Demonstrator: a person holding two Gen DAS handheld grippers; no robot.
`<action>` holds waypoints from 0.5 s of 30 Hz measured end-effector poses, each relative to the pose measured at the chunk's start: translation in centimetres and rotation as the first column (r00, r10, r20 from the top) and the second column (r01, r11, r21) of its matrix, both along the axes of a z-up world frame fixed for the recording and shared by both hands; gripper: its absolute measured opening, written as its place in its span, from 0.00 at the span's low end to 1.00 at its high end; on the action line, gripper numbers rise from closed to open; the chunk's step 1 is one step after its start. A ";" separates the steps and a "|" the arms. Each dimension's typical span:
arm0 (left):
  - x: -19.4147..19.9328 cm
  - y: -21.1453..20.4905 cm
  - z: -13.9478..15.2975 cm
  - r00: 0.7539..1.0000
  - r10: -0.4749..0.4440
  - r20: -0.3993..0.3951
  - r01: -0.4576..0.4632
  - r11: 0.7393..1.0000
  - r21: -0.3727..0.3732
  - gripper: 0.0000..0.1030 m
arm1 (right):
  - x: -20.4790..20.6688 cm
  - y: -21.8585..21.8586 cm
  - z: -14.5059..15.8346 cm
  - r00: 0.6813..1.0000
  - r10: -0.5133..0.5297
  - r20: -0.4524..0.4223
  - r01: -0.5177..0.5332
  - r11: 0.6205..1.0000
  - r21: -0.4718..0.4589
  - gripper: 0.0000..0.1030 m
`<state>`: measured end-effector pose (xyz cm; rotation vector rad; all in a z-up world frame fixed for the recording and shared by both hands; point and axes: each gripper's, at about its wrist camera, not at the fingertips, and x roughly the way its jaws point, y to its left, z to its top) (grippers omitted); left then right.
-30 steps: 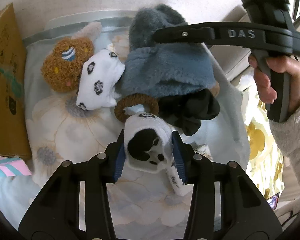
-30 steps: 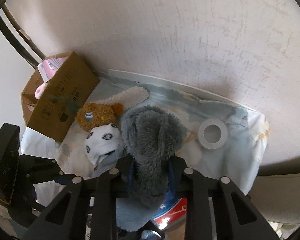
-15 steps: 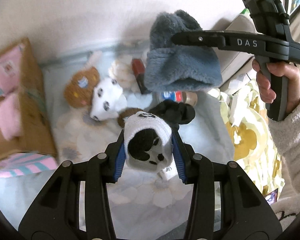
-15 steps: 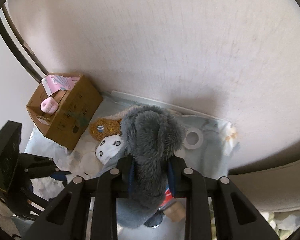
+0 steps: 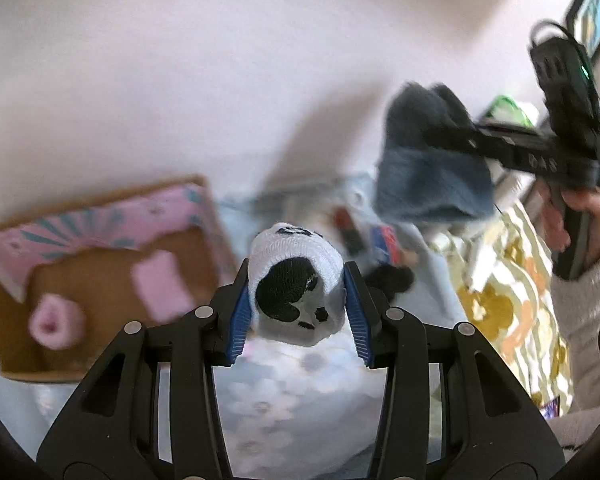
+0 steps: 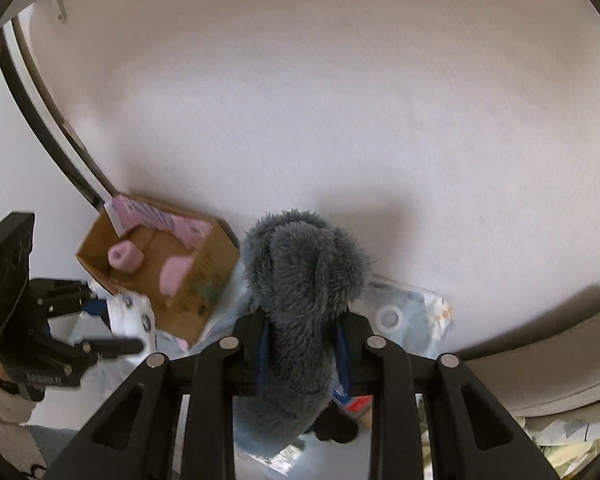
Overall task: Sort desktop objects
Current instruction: 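Carry the panda sock and grey plush with both tools over the box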
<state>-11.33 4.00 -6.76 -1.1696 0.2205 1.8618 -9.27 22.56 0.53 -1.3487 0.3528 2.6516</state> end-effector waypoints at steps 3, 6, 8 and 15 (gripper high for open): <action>-2.8 -2.6 1.2 0.996 0.059 -0.061 -0.060 0.998 -0.014 0.38 | -1.9 -1.9 0.9 1.000 0.020 -0.020 -0.020 1.000 -0.006 0.24; -5.6 -5.7 2.3 0.988 0.121 -0.099 -0.124 0.992 -0.019 0.38 | -4.1 -3.8 1.2 0.998 0.043 -0.038 -0.044 0.999 -0.031 0.24; -7.1 -7.3 2.2 0.984 0.145 -0.103 -0.148 0.989 -0.022 0.38 | -5.9 -5.5 1.0 0.997 0.061 -0.039 -0.063 0.997 -0.035 0.24; -11.2 -12.2 0.5 0.975 0.198 -0.101 -0.206 0.976 -0.075 0.38 | -11.9 -11.2 -1.3 0.989 0.146 -0.017 -0.147 0.988 -0.053 0.24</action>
